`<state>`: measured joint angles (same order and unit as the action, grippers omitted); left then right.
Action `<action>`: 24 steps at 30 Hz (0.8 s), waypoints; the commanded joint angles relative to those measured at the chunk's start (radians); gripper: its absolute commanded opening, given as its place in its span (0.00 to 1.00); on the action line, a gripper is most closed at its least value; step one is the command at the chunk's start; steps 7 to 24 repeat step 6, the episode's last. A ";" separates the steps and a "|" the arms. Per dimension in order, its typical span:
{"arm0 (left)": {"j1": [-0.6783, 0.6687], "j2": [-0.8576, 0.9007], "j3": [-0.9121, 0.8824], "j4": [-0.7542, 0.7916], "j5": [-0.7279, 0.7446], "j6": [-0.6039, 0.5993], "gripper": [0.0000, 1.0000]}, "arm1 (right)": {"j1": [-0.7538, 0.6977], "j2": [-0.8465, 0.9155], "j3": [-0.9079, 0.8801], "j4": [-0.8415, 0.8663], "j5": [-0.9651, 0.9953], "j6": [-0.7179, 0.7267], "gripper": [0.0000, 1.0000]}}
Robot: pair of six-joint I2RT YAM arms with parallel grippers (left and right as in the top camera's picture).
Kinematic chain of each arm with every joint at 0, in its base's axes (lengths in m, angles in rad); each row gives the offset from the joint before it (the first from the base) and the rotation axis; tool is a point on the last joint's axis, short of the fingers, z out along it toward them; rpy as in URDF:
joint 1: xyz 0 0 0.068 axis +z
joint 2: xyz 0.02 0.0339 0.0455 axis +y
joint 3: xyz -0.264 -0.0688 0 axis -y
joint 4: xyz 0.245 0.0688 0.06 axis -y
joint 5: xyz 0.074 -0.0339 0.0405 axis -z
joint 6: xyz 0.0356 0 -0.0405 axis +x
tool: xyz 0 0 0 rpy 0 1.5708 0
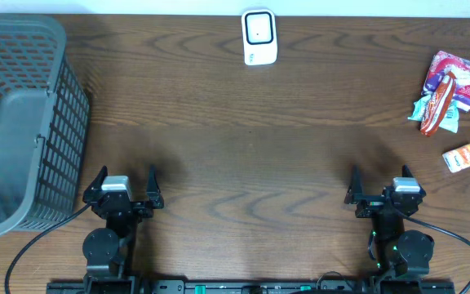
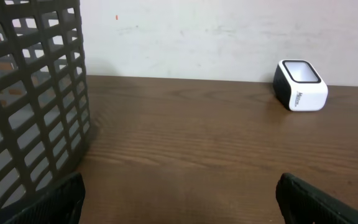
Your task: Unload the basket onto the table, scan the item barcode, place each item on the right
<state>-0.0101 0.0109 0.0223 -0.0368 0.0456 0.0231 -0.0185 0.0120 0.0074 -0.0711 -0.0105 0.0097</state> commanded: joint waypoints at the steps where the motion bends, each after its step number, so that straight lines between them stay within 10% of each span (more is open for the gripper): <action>1: 0.002 -0.007 -0.018 -0.036 -0.028 -0.005 0.97 | -0.006 -0.005 -0.002 -0.004 -0.003 -0.014 0.99; 24: 0.002 -0.007 -0.018 -0.036 -0.028 -0.005 0.97 | -0.006 -0.005 -0.002 -0.004 -0.003 -0.014 0.99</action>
